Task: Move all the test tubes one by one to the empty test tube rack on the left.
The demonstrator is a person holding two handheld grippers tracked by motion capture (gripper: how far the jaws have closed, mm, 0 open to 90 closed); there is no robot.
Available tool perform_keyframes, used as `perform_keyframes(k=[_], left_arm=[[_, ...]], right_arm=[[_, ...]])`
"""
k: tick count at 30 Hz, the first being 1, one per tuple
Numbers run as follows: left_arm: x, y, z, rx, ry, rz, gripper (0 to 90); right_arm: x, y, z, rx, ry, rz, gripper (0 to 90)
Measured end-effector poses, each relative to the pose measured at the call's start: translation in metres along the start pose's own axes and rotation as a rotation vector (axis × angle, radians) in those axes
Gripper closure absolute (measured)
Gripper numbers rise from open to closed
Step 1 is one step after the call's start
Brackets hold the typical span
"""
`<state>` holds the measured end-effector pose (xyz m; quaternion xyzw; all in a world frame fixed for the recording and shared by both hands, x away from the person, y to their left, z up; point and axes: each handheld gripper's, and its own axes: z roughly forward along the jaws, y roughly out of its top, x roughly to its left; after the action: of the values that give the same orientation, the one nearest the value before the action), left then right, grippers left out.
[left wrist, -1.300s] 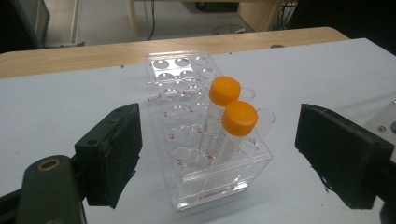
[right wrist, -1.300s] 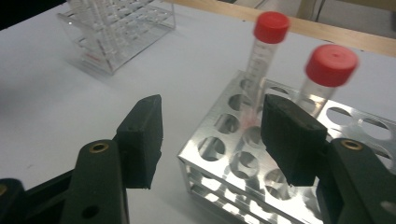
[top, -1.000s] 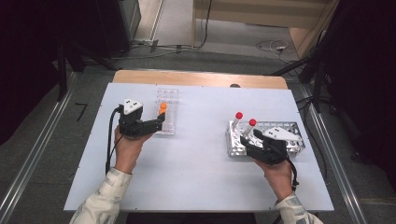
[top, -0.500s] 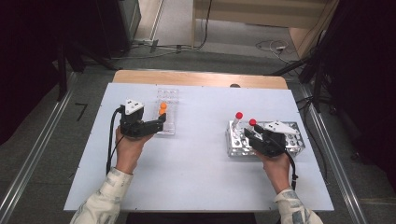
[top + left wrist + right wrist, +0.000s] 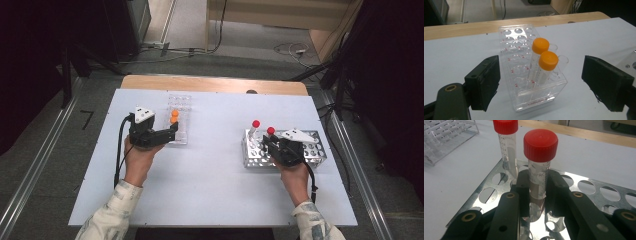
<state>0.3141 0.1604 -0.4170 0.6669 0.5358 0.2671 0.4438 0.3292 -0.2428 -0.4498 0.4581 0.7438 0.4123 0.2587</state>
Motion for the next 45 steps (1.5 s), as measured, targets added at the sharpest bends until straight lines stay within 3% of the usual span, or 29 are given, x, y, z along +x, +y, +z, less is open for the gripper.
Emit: perform_keyframes(k=[8, 20, 28, 45], left_arm=[[-0.001, 0.000, 0.000, -0.004, -0.002, 0.000, 15.8], [0.000, 0.001, -0.001, -0.009, -0.006, -0.005, 15.8], [-0.001, 0.002, -0.002, -0.013, -0.009, -0.007, 15.8], [0.000, 0.002, -0.004, -0.015, -0.011, -0.010, 16.0]], right_arm=[[0.002, 0.012, -0.013, -0.033, -0.010, -0.019, 71.2], [0.004, 0.034, -0.037, -0.101, 0.012, -0.017, 71.2], [0.019, 0.040, -0.045, -0.106, 0.060, -0.058, 71.1], [0.058, 0.047, -0.037, -0.094, 0.163, -0.112, 71.2]])
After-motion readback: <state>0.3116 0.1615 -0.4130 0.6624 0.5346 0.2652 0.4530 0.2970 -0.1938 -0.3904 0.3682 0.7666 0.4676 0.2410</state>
